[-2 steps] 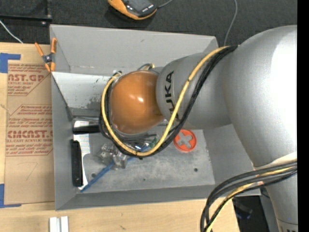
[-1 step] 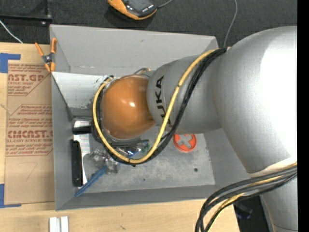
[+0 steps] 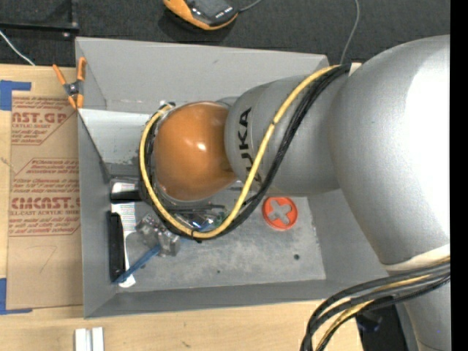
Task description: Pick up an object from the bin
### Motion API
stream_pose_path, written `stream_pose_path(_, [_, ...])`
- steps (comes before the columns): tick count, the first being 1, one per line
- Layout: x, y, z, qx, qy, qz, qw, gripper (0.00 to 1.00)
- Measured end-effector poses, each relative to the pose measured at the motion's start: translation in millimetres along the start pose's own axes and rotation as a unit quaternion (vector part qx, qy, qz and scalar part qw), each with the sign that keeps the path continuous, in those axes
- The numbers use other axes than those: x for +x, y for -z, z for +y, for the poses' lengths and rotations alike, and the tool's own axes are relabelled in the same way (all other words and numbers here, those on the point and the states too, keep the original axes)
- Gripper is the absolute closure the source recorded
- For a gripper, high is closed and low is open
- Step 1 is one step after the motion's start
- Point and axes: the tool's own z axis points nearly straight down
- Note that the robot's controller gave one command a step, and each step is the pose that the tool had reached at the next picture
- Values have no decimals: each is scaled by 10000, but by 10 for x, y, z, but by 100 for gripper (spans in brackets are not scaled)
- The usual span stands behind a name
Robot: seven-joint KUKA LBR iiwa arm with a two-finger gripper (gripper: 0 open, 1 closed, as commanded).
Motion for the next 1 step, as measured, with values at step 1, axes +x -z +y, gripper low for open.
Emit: stream_pose_path(1, [151,-151,-208,-2,1184,-15,9930,100])
